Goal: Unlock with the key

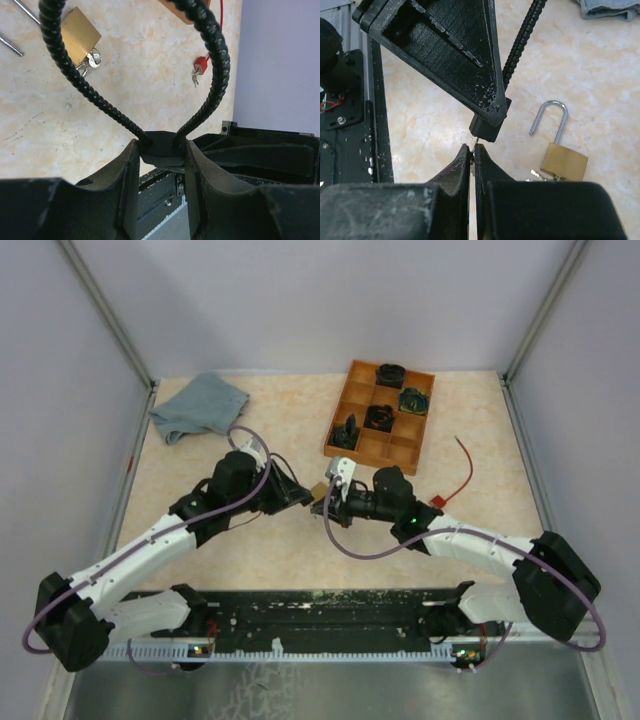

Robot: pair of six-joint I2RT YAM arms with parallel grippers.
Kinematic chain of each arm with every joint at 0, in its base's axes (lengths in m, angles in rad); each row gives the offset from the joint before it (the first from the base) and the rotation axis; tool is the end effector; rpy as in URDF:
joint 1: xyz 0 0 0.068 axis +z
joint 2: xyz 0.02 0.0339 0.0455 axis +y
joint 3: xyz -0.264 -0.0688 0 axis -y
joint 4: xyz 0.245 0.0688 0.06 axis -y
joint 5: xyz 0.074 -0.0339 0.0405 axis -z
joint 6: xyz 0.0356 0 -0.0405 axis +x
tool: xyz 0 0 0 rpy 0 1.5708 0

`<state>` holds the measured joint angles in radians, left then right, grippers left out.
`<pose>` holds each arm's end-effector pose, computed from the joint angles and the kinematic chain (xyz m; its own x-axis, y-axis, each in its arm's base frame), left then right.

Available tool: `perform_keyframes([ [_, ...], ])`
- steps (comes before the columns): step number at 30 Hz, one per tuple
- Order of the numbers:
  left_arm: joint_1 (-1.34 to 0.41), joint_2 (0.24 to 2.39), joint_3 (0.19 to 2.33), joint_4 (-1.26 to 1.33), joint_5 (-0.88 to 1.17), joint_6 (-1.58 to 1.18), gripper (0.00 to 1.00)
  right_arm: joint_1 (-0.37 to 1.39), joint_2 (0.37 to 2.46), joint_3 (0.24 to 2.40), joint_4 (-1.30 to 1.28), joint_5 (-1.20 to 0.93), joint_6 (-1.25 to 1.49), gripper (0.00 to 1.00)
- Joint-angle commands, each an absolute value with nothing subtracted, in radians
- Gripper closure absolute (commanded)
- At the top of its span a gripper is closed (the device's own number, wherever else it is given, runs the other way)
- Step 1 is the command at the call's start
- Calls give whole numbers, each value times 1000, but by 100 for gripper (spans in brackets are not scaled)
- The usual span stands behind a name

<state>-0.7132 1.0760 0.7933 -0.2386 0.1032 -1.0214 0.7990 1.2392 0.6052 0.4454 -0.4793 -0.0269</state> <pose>0.1803 -0.1608 0.2806 -0.8093 -0.4216 -0.4091 0.0539 0.6402 -0.7663 0.1770 0.2054 0.2465 -0.1051 -0.1422 -0.9842 -0.9550 0.2905 0.0600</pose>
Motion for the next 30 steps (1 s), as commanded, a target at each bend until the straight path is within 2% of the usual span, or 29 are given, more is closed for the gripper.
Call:
perform_keyframes([
  [1, -781, 1090, 801, -265, 399, -1012, 100, 797, 1194, 735, 759, -458, -54, 100],
  [7, -779, 1055, 828, -315, 346, -973, 100, 708, 1215, 590, 1072, -440, 156, 100],
  [16, -783, 1087, 737, -286, 364, -997, 100, 753, 1196, 727, 987, -559, 111, 100],
  [21, -749, 1038, 764, -254, 310, -1009, 100, 823, 1226, 689, 919, -623, 56, 100],
  [24, -723, 1034, 794, -256, 306, -1006, 100, 824, 1214, 640, 910, -577, 61, 100],
  [30, -618, 1004, 779, -268, 308, -1011, 100, 825, 1081, 567, 723, -498, -11, 78],
])
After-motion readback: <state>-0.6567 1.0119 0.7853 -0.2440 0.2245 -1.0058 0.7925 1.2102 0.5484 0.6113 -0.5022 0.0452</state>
